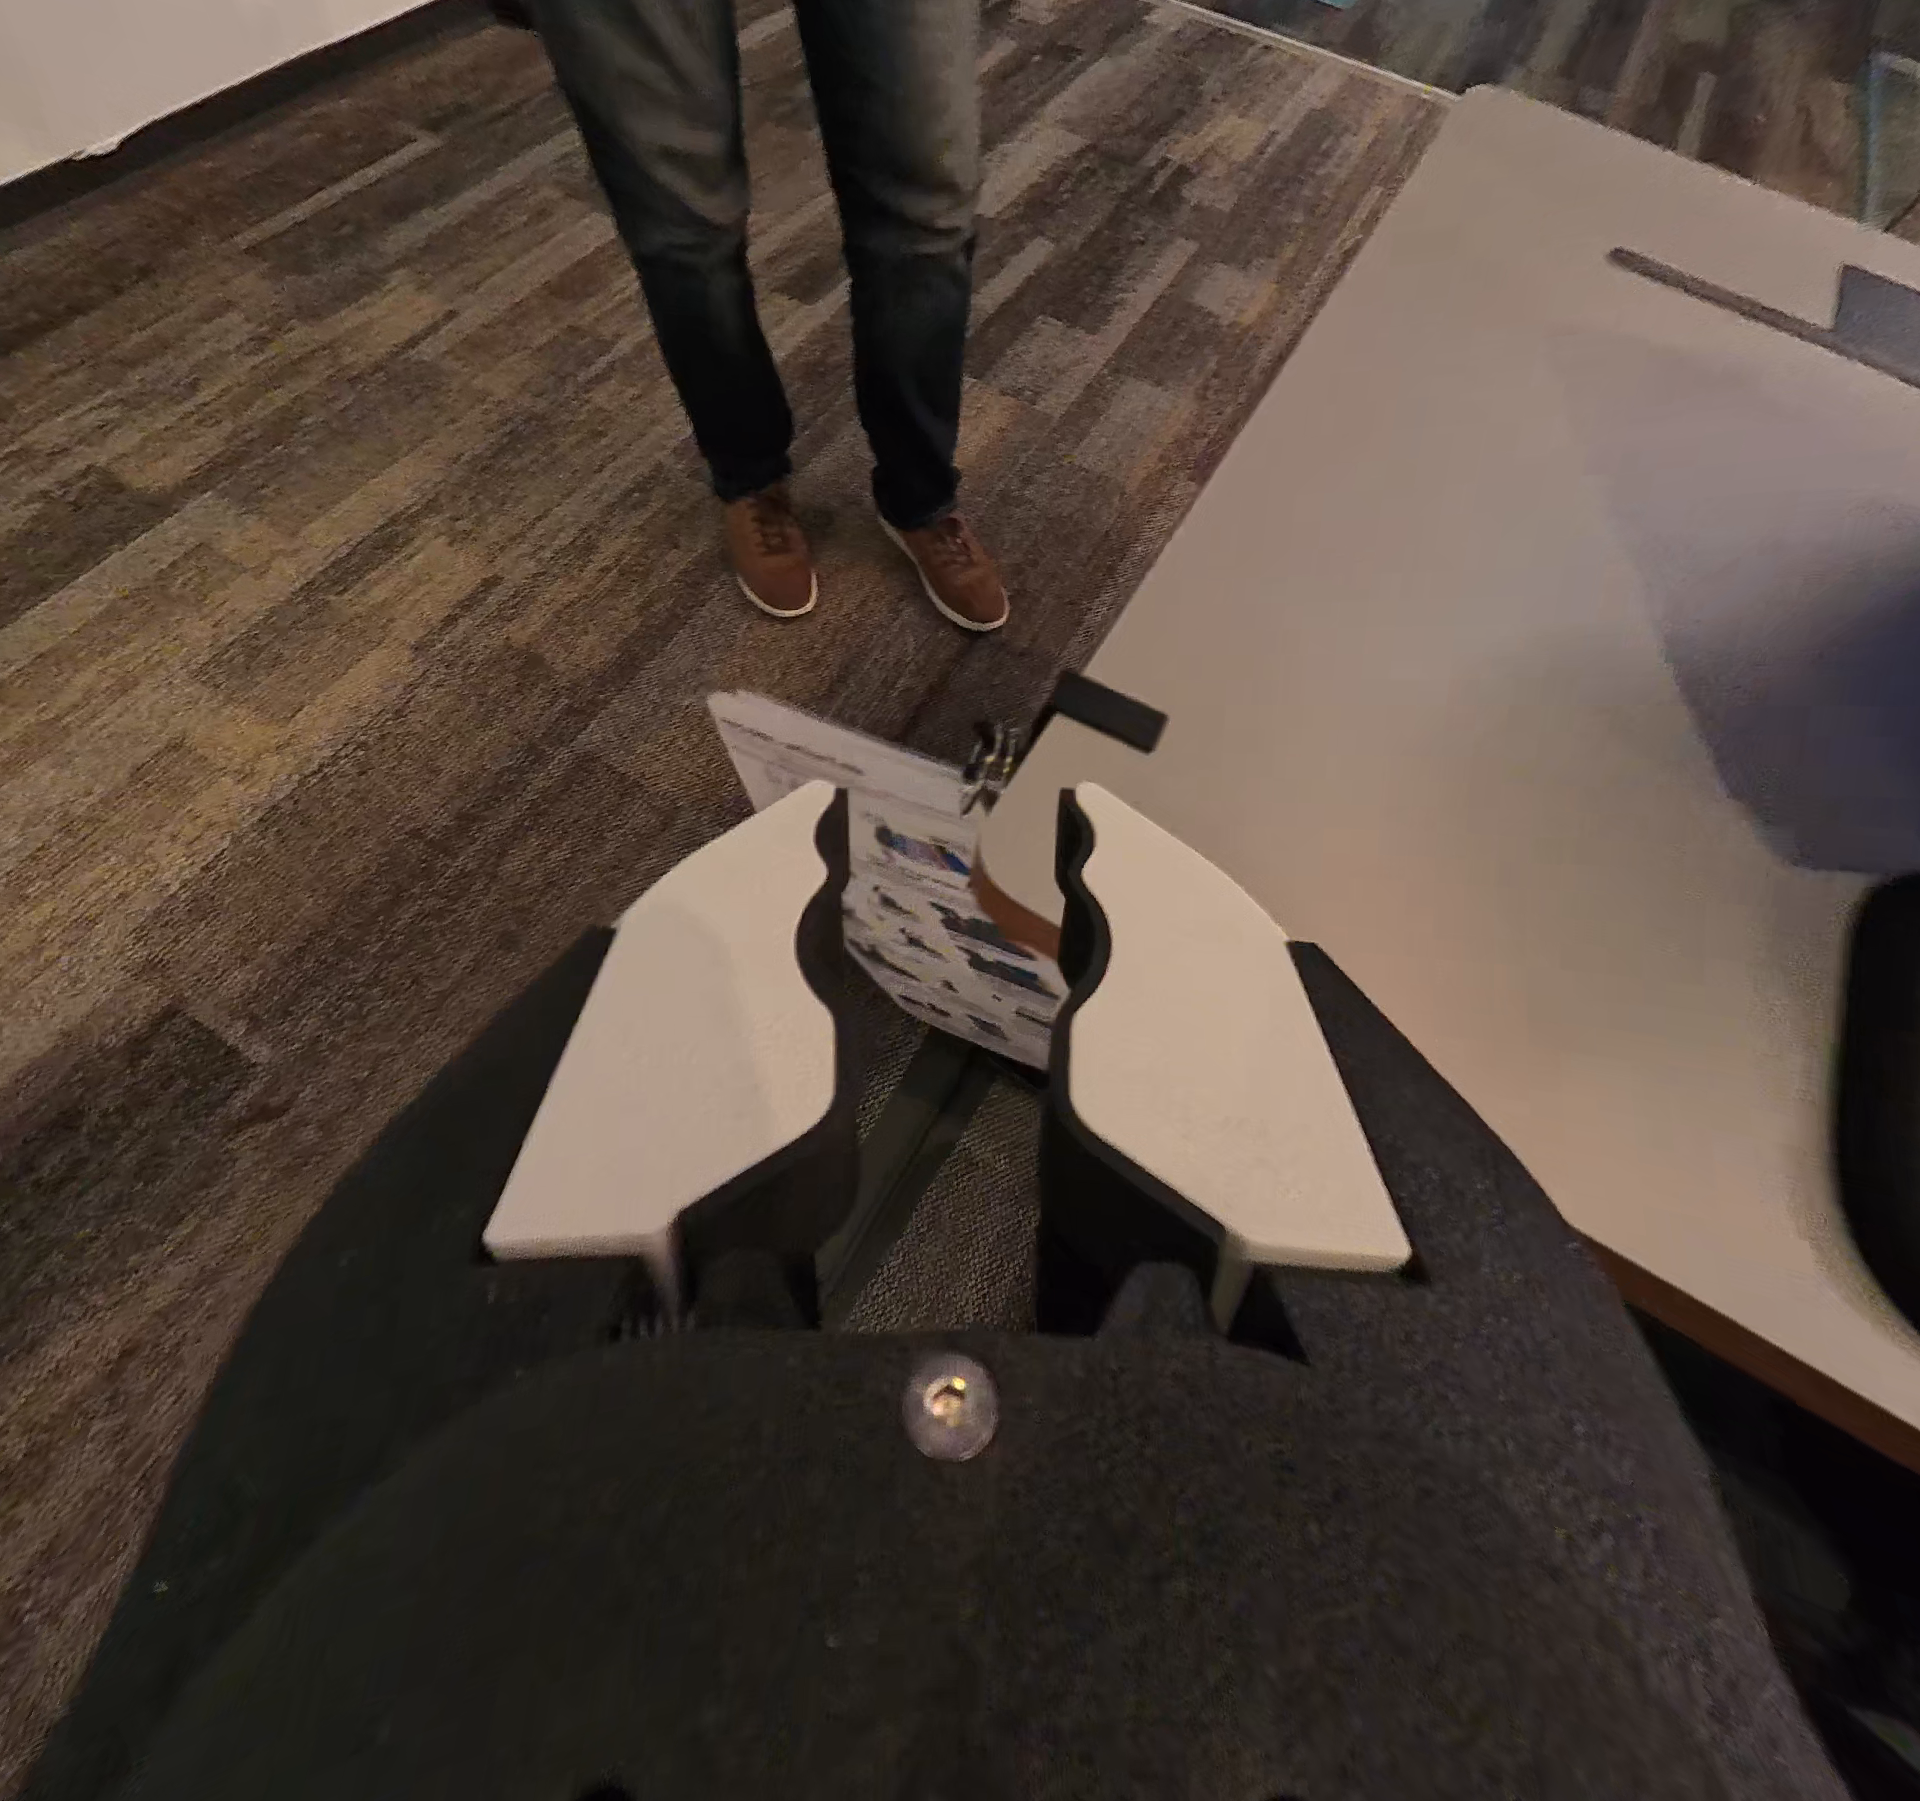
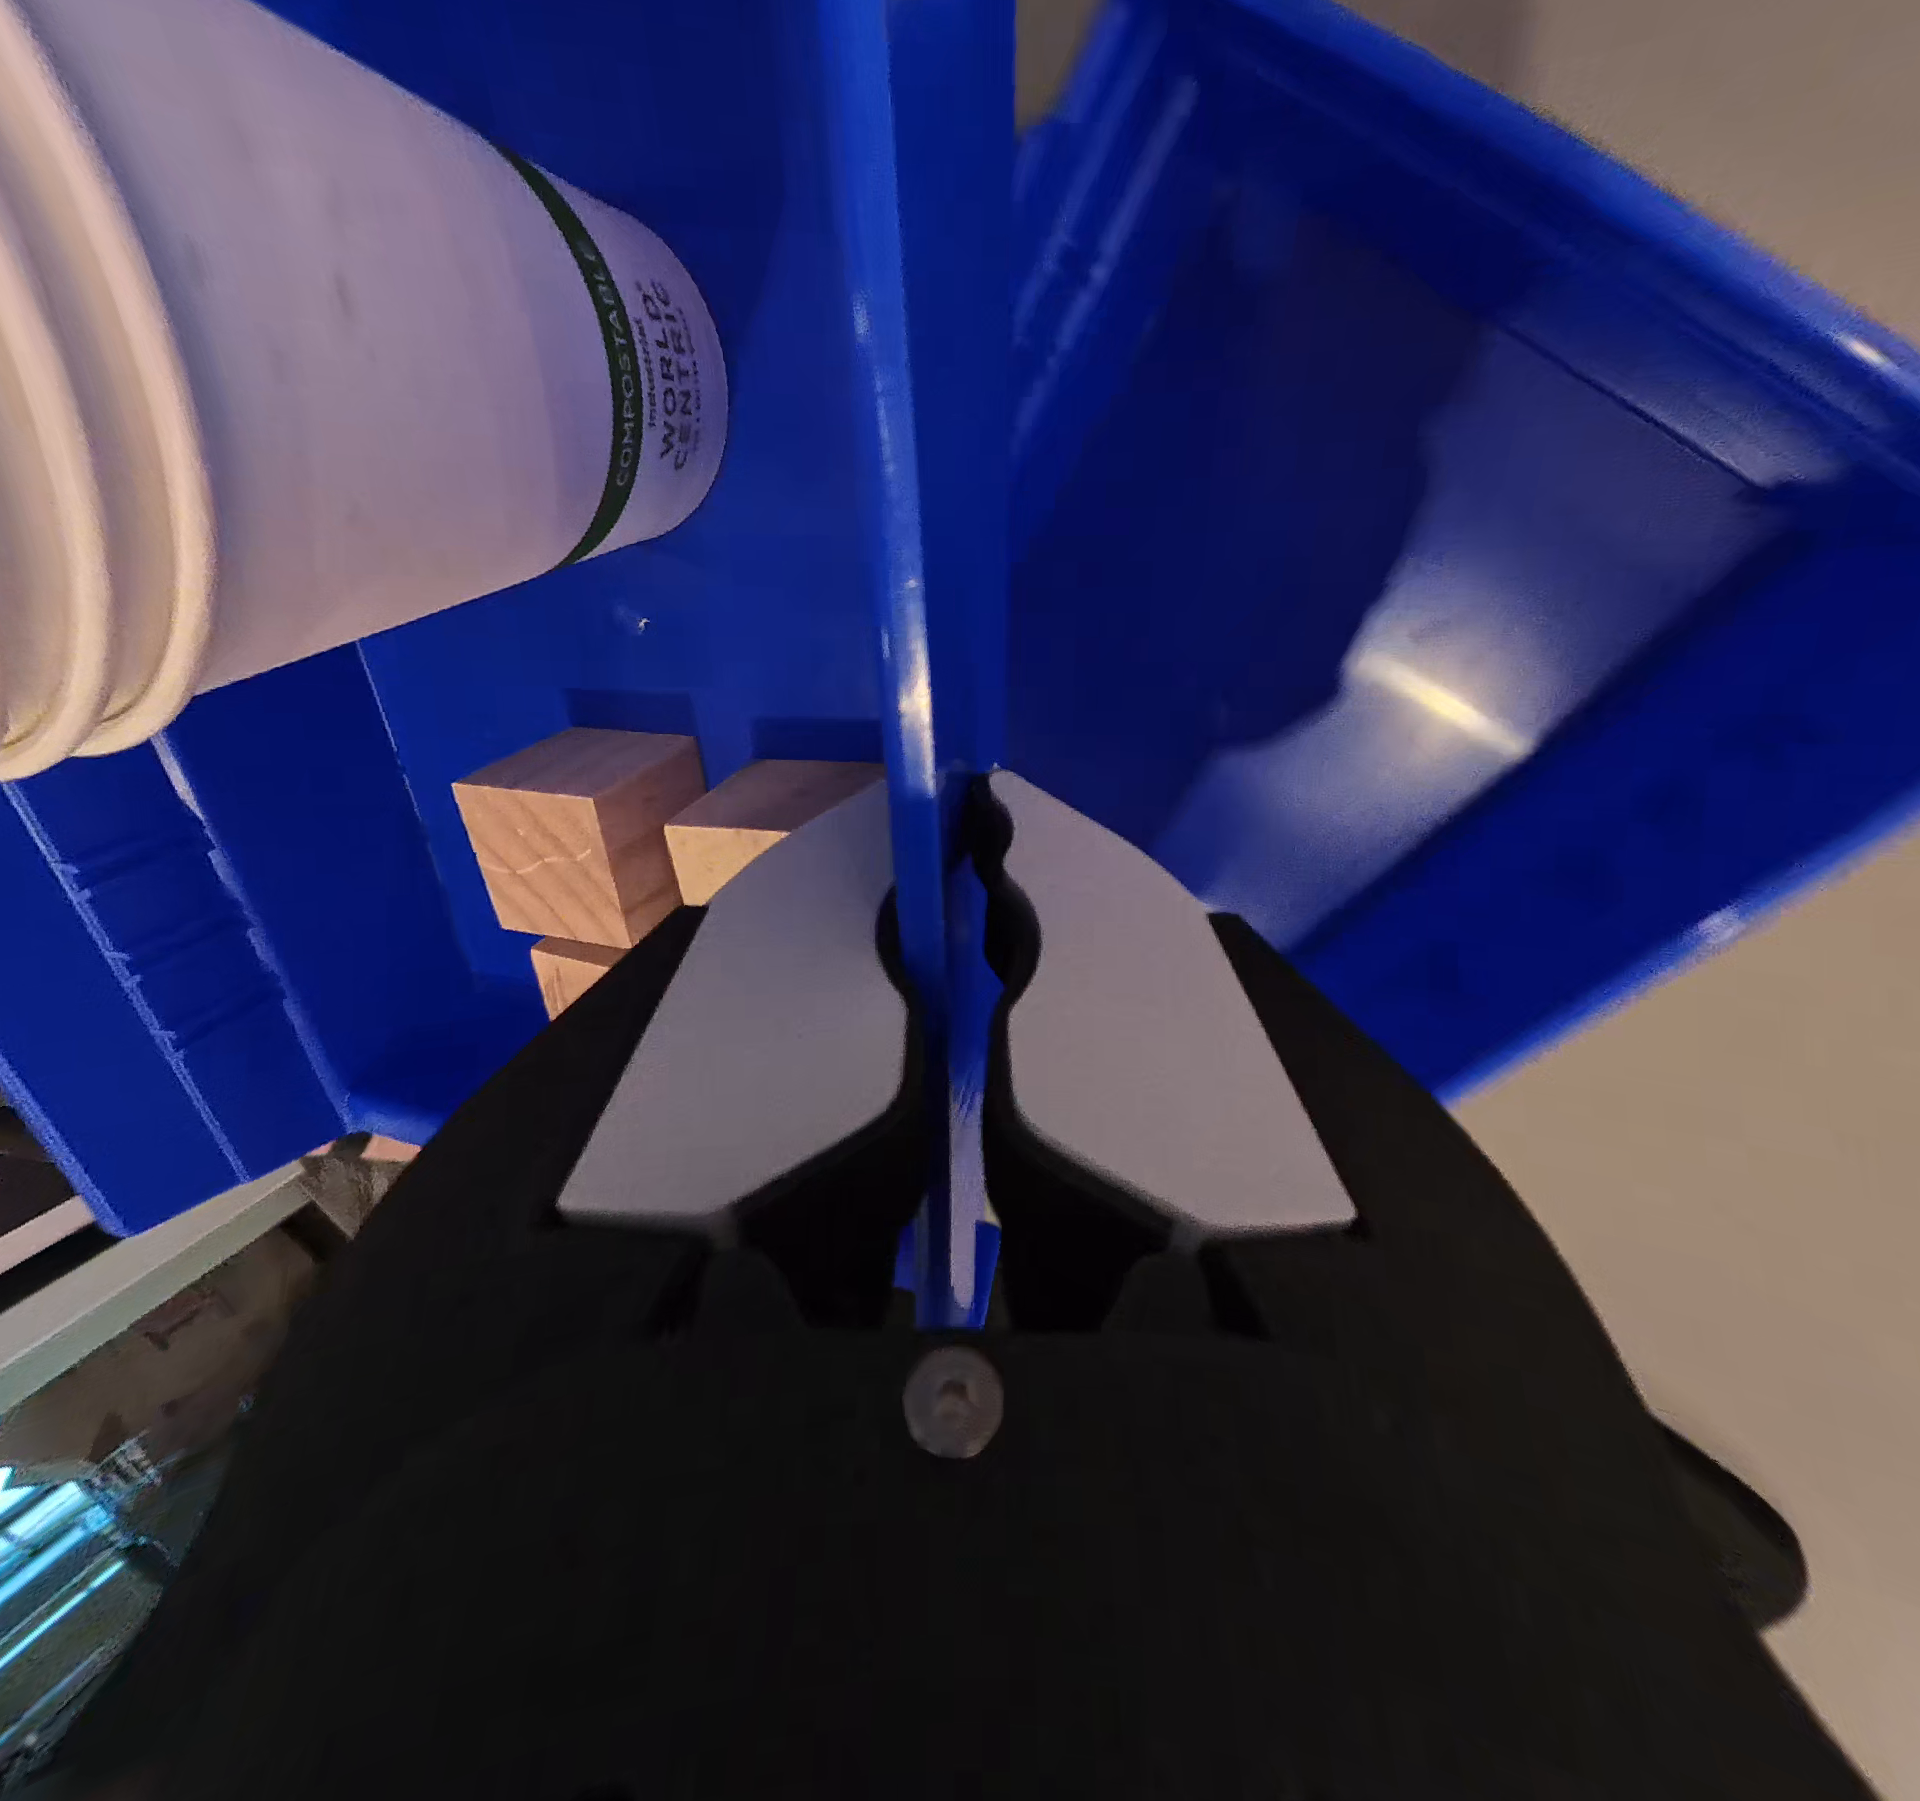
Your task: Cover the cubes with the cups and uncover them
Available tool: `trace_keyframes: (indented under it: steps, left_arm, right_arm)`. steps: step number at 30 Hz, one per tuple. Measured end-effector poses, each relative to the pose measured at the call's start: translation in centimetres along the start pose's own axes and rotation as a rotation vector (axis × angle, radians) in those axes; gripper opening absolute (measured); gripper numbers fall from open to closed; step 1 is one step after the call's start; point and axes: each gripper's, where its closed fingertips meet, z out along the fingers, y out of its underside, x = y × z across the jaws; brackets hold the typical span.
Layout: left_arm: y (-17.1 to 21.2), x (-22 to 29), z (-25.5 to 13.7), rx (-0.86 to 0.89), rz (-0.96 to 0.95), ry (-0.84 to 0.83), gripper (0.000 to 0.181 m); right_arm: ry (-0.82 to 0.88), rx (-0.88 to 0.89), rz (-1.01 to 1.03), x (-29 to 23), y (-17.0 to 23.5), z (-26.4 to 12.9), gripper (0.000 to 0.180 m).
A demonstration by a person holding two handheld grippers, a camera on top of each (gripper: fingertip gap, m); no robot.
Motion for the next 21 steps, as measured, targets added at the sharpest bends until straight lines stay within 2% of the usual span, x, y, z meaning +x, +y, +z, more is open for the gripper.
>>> trace_keyframes:
  steps: [10,15,21]
  left_arm:
    - [1.9,-4.9,-0.7,-0.026,-0.048,-0.076,0.038]
    - [2.7,-5.8,-0.6,-0.045,-0.049,-0.092,0.038]
    - [3.8,-6.0,0.2,-0.074,-0.052,-0.083,0.038]
  right_arm:
    - [-0.021,0.029,-0.038,-8.7,-5.7,9.5,0.006]
    - [0.014,-0.006,-0.038,-10.8,-6.4,14.5,0.005]
    - [0.061,-0.013,-0.036,-11.5,-6.4,18.7,0.006]
